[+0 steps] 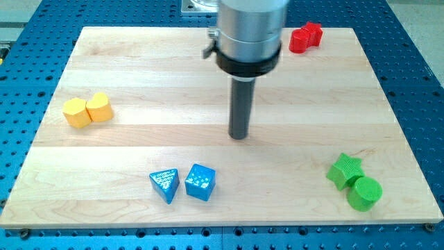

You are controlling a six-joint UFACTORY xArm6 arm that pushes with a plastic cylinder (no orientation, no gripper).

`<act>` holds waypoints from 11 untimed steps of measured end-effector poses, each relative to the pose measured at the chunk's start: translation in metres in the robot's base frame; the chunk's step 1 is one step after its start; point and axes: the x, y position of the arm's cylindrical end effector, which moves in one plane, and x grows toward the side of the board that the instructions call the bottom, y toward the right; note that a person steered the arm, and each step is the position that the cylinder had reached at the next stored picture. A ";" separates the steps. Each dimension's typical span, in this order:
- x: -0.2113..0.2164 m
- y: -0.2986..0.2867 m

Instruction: Place the yellow heart at the top center of the board

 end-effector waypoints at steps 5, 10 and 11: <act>-0.010 -0.324; -0.020 -0.264; -0.020 -0.261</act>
